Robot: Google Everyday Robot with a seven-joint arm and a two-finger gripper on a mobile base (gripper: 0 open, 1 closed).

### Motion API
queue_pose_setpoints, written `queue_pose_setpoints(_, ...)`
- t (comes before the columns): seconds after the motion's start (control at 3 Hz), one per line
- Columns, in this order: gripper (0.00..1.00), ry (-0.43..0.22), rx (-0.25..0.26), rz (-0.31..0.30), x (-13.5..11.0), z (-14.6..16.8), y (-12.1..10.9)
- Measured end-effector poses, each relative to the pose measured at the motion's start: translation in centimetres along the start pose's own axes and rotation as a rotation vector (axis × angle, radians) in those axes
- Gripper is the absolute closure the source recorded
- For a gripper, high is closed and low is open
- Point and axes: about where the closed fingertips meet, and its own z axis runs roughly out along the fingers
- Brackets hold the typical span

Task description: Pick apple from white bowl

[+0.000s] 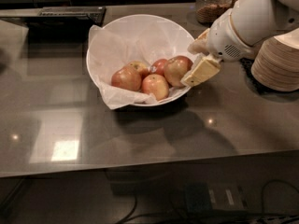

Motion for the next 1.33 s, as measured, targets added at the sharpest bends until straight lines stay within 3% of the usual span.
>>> queue_pose_setpoints(0.67,0.32,-0.036,-0.033,-0.010,-0.8,1.5,0.0)
queue_pose_setpoints(1.33,0.30,-0.071,-0.115,-0.012,-1.7,3.9,0.6)
